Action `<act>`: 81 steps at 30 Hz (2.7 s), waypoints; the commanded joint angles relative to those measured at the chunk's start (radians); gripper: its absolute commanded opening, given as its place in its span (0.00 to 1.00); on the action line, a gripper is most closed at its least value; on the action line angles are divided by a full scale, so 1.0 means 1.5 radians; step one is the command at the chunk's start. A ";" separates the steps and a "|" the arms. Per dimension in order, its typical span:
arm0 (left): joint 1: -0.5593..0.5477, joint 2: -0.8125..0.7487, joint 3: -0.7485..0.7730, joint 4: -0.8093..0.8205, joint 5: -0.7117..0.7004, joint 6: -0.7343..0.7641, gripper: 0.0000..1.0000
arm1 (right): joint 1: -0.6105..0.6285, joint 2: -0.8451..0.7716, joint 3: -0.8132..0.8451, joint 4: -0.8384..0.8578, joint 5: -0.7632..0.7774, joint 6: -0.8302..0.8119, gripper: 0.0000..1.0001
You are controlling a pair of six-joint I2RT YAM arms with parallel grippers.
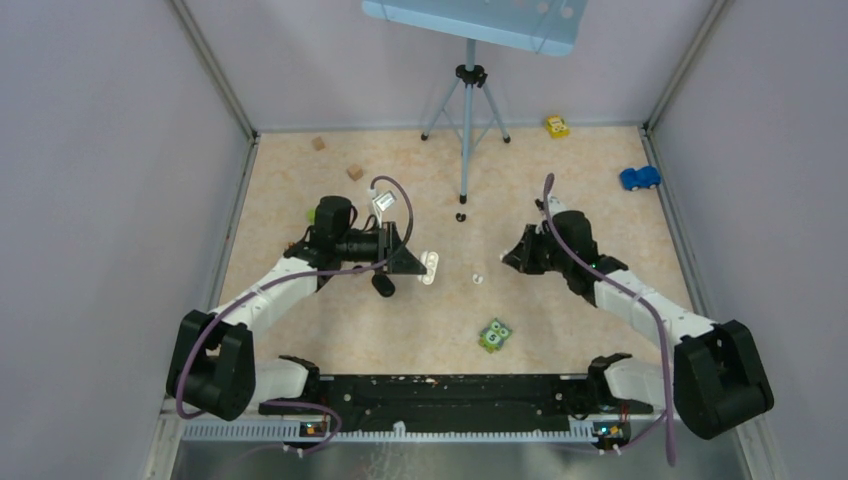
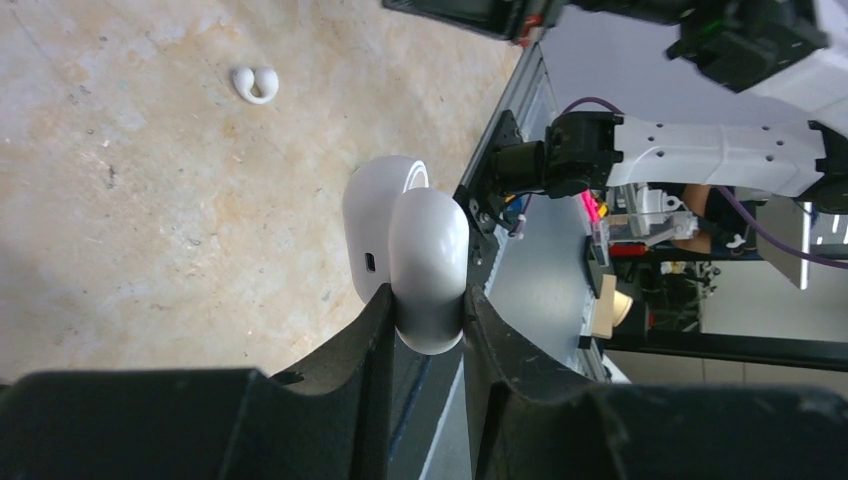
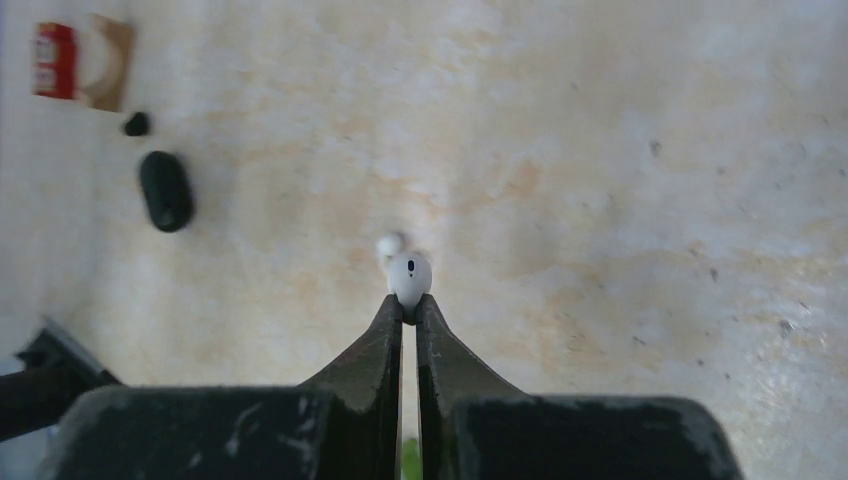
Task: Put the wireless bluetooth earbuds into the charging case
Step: Pick up the right earbud from the center of the board, then insert the right earbud into the right side groove of the charging case.
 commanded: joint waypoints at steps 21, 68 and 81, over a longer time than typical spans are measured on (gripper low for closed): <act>-0.042 -0.036 0.034 -0.013 -0.045 0.160 0.00 | 0.153 0.032 0.317 -0.141 -0.277 0.087 0.00; -0.057 -0.055 0.078 -0.127 -0.080 0.253 0.00 | 0.232 0.194 0.380 -0.228 -0.164 0.116 0.00; -0.069 -0.076 0.083 -0.161 -0.132 0.309 0.00 | 0.251 0.245 0.383 -0.186 -0.174 0.211 0.00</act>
